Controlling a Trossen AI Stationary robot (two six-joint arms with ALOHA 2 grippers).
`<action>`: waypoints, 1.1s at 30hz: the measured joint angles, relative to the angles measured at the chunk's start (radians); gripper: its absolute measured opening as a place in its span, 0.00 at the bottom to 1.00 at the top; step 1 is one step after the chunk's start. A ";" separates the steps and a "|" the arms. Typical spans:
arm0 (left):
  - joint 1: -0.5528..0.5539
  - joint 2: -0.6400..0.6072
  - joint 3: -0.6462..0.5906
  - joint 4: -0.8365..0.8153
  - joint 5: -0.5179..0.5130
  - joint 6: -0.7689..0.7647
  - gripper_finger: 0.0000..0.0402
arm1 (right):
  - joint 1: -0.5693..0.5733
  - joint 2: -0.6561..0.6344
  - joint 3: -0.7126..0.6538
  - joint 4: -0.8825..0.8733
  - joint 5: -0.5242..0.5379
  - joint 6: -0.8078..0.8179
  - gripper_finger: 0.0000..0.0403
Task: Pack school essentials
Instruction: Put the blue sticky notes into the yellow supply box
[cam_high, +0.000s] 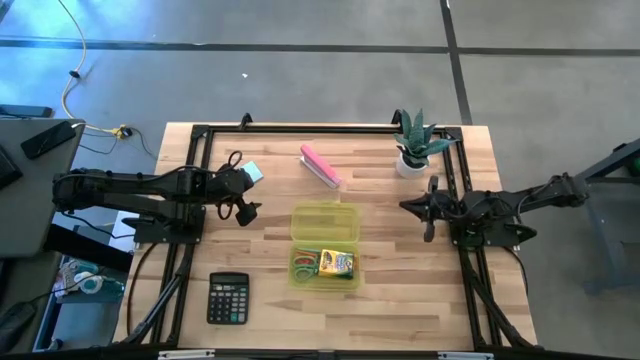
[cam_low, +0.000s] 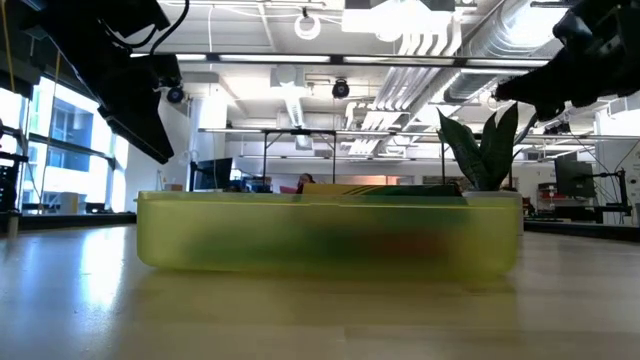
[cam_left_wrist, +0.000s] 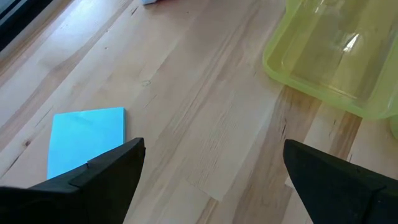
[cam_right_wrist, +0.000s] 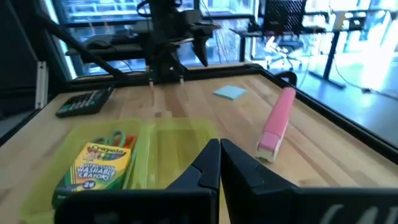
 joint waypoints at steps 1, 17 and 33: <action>0.000 0.000 0.000 0.000 0.000 0.000 0.93 | 0.000 -0.013 -0.017 0.016 -0.005 -0.011 0.00; 0.000 0.000 0.000 0.000 0.000 0.000 0.93 | 0.000 -0.154 -0.109 0.054 -0.108 -0.059 0.00; 0.000 0.000 0.000 0.000 -0.058 -0.045 0.93 | 0.000 -0.153 -0.109 0.053 -0.100 -0.054 0.00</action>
